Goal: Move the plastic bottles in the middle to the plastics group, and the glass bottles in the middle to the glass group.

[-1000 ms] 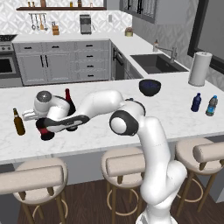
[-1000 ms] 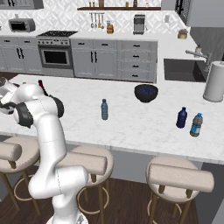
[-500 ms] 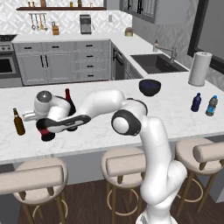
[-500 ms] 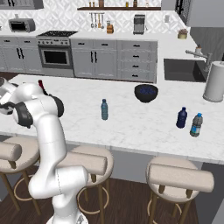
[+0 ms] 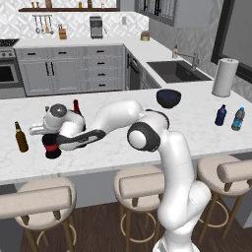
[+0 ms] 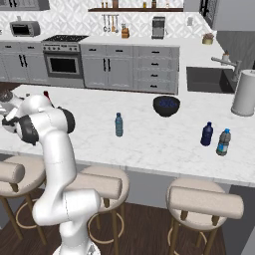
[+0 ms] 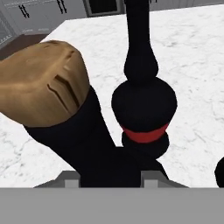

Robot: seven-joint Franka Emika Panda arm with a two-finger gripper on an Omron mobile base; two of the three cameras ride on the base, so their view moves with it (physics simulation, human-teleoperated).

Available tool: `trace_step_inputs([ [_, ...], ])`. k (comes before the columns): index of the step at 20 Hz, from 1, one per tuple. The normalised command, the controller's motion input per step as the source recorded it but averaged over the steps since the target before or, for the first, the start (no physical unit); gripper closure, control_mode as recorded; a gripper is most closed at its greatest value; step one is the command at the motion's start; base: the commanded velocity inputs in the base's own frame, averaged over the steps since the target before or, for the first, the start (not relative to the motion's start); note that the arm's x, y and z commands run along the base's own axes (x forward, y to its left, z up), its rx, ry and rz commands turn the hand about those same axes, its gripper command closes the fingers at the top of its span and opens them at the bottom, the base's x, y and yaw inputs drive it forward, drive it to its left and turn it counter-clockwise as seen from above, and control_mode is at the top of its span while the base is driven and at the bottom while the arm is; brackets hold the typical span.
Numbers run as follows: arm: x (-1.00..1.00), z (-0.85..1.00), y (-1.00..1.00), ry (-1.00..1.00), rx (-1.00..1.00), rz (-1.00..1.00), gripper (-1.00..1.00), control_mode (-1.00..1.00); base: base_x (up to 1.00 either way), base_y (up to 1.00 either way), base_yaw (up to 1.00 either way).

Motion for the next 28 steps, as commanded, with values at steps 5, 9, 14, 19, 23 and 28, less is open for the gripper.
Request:
trace_step_inputs([
  [5,0.08,-0.42,-0.04,0.0,0.0,0.0,1.0,-1.0,0.0,0.0,0.0],
  [9,0.02,-0.46,0.0,0.0,0.0,0.0,1.0,-1.0,0.0,0.0,0.0],
  [14,0.0,-0.09,0.0,0.0,0.0,0.0,1.0,-1.0,0.0,0.0,0.0],
  [19,-0.07,0.0,-0.06,0.0,0.0,-0.01,-1.0,-1.0,0.0,0.0,0.0],
  [23,-0.01,0.0,-0.02,0.0,0.0,-0.01,-1.0,-1.0,0.0,0.0,0.0],
  [28,0.0,0.0,0.0,0.0,0.0,0.0,-1.0,-1.0,0.0,0.0,0.0],
])
